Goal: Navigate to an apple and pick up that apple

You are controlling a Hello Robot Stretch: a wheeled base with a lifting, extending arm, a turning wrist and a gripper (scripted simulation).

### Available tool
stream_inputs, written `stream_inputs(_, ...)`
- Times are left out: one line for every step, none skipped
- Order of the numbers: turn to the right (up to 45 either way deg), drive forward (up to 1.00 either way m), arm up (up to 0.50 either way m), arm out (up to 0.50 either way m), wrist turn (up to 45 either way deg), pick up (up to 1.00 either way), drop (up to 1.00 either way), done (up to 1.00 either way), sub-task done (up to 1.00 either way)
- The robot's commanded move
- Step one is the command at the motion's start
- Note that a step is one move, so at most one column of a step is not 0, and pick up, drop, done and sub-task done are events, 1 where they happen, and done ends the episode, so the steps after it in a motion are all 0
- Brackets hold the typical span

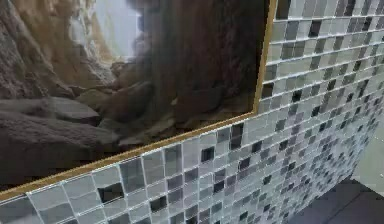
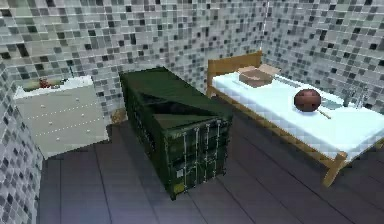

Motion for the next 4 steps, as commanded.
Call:
stream_inputs(21.0, 0.00, 0.00, 0.00, 0.0, 0.00, 0.00, 0.00, 0.00)
stream_inputs(0.0, 0.05, 0.00, 0.00, 0.0, 0.00, 0.00, 0.00, 0.00)
stream_inputs(45.0, 0.00, 0.00, 0.00, 0.0, 0.00, 0.00, 0.00, 0.00)
stream_inputs(18.0, 0.00, 0.00, 0.00, 0.0, 0.00, 0.00, 0.00, 0.00)
